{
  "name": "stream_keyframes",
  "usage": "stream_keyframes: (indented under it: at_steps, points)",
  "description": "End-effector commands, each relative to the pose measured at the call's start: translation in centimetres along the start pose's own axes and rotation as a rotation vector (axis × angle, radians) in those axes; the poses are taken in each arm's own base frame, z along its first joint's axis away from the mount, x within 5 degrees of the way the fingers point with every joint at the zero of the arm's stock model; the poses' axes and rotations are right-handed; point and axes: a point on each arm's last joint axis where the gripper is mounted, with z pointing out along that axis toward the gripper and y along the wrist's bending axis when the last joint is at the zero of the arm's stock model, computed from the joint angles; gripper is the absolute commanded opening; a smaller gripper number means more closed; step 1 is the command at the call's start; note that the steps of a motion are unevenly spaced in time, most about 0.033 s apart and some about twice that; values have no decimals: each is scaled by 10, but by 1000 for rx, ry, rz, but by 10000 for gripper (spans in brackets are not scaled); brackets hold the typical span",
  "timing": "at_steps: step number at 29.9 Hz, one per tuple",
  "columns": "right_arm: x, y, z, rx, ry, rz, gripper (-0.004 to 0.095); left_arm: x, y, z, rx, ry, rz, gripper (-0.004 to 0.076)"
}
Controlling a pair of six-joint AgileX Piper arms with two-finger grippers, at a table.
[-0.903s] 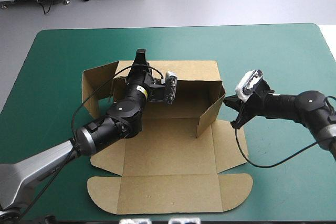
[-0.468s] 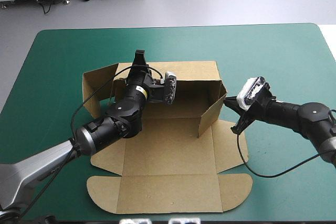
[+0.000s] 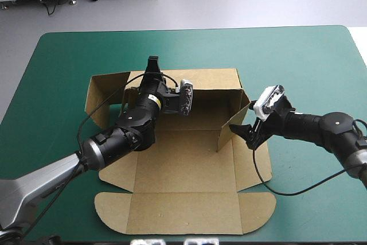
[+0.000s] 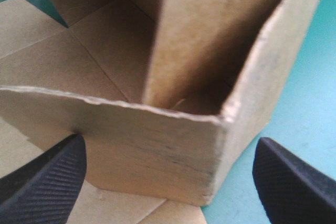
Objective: Fold the box
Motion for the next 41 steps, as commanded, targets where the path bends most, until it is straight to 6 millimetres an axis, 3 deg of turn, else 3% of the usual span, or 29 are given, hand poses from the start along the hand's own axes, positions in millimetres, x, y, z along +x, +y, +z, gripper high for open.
stream_keyframes:
  at_steps: [1,8,16,22,29,41]
  points:
    - [-16,14,0,-12,-28,-59,811,2,17,-12,-64,-28,-6,-6]
    - [-23,28,16,88,-3,-60,811,-1,10,-8,-13,-29,-13,-6]
    - [-26,20,16,203,-24,8,811,-6,5,-11,23,-35,-3,-6]
    - [-26,20,16,203,-36,77,806,-5,5,-12,23,-30,-3,-6]
    - [-27,21,16,188,-48,104,660,-17,2,-19,30,-65,18,-6]
    - [-27,30,17,87,-38,107,658,-9,10,-15,-51,-12,-98,-6]
